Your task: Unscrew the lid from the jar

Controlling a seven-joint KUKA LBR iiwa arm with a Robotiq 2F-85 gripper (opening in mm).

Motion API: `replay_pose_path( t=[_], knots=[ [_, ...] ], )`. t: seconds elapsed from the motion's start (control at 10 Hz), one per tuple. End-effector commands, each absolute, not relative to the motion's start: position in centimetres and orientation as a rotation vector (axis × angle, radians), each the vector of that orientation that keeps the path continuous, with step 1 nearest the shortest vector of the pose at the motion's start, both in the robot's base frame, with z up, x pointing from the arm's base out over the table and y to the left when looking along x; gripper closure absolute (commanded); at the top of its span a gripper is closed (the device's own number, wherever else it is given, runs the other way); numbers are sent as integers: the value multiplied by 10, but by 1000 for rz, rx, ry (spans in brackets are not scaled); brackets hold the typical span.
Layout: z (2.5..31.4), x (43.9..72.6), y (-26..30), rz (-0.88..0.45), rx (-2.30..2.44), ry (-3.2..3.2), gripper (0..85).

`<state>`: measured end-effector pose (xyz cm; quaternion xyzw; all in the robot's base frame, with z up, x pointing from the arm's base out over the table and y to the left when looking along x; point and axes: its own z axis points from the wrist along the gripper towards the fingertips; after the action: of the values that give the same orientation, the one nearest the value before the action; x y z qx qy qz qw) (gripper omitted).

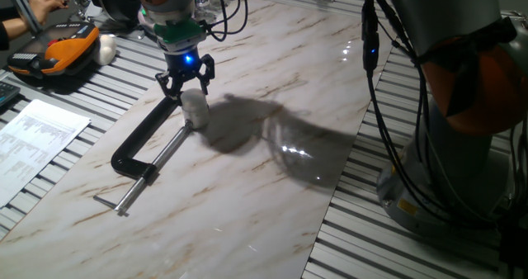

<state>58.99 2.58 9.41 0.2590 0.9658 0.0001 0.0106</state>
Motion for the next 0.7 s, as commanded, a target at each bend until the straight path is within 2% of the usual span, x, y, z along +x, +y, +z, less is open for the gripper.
replay_pose_path(
  t=[0.0,0.6],
  knots=[
    [94,590,26,0,787,3019,340],
    [94,590,26,5,584,3050,340]
  ],
)
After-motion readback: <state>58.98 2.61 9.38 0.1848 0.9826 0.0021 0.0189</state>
